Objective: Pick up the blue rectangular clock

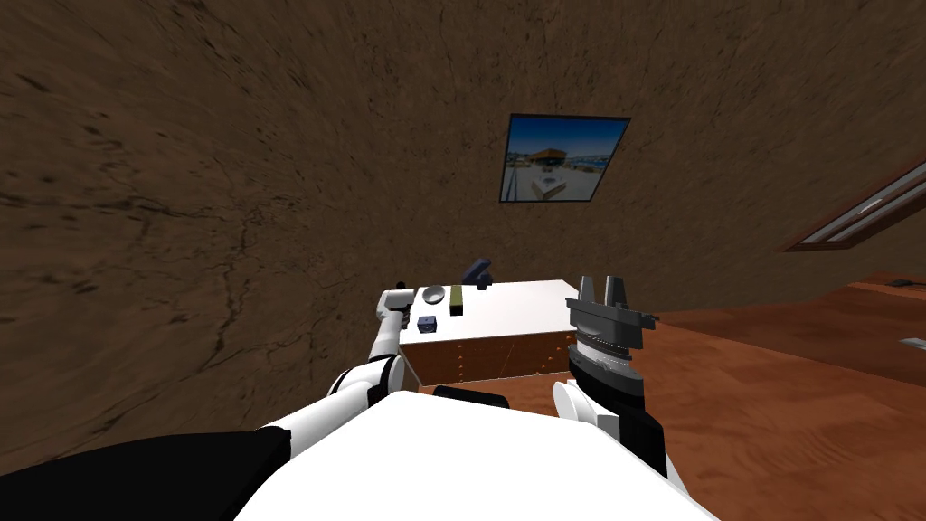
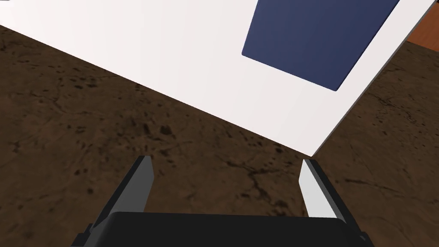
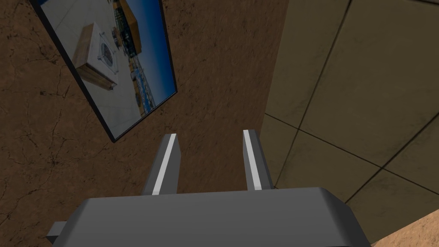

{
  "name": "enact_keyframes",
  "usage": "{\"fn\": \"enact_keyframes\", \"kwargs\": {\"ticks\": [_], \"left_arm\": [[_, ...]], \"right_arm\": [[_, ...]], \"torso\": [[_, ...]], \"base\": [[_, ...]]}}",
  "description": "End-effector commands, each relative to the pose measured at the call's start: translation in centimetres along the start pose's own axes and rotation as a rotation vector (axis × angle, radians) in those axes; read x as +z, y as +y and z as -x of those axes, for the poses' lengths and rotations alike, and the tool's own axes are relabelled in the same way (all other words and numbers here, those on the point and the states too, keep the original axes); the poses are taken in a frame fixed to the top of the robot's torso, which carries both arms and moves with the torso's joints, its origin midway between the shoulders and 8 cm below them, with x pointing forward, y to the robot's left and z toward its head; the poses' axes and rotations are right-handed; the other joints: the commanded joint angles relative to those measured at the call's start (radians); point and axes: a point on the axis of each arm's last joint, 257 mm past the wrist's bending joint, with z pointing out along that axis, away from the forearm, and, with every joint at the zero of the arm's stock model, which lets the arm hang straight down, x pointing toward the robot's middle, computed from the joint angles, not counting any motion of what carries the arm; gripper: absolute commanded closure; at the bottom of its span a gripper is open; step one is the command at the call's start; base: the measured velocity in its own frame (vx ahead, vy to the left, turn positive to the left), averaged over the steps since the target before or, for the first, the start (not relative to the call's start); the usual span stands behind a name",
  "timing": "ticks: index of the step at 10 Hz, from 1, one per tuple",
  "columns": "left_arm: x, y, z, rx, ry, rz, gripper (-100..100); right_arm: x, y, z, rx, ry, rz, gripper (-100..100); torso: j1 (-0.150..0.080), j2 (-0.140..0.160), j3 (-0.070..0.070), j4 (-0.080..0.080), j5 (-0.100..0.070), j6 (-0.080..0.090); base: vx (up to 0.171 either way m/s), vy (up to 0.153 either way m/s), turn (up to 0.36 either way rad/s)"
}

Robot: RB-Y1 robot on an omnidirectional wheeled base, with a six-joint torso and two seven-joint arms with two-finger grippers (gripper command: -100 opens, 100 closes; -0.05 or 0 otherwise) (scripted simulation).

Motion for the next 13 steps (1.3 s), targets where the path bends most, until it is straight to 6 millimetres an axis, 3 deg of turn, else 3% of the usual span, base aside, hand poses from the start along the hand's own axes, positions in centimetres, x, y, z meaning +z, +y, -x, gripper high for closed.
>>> {"fn": "enact_keyframes", "kwargs": {"ticks": [1, 2, 3, 8, 9, 10, 11, 13], "left_arm": [[0.0, 1.0, -0.8, 0.002, 0.013, 0.043, -100], [0.0, 2.0, -2.2, 0.007, 0.043, 0.095, -100], [0.0, 2.2, -2.2, 0.008, 0.042, 0.101, -100], [-1.3, 6.6, -9.0, 0.057, 0.170, 0.286, -100], [-1.1, 6.1, -8.4, 0.050, 0.157, 0.269, -100], [-1.1, 6.2, -8.5, 0.052, 0.159, 0.274, 0], [-0.5, 6.2, -7.1, 0.041, 0.157, 0.277, -100], [0.7, 6.3, -4.1, 0.020, 0.154, 0.282, -100]], "right_arm": [[0.0, 0.0, 0.0, 0.000, 0.000, 0.000, 0], [0.0, 0.0, 0.0, 0.000, 0.000, 0.000, 0], [0.0, 0.0, 0.0, 0.000, 0.000, 0.000, 0], [0.0, 0.0, 0.0, 0.000, 0.000, 0.000, 0], [0.0, 0.0, 0.0, 0.000, 0.000, 0.000, 0], [0.0, 0.0, 0.0, 0.000, 0.000, 0.000, 0], [0.0, 0.0, 0.0, 0.000, 0.000, 0.000, 0], [0.0, 0.0, 0.0, 0.000, 0.000, 0.000, 0]], "torso": [[0.000, 0.000, 0.000, 0.000, 0.000, 0.000], [0.000, 0.000, 0.000, 0.000, 0.000, 0.000], [0.000, 0.000, 0.000, 0.000, 0.000, 0.000], [0.000, -0.001, -0.001, 0.000, 0.000, 0.000], [0.000, -0.001, -0.001, 0.000, 0.000, 0.000], [0.000, 0.000, 0.000, 0.000, 0.000, -0.001], [-0.001, 0.001, 0.001, 0.000, 0.000, -0.001], [-0.005, 0.001, 0.001, 0.000, -0.001, -0.001]], "base": [[0.020, 0.019, -0.022], [0.019, 0.013, -0.033], [0.015, 0.013, -0.021], [0.031, 0.021, -0.038], [0.014, 0.008, -0.007], [0.000, 0.000, 0.000], [0.008, -0.031, -0.076], [0.010, -0.091, -0.089]]}}
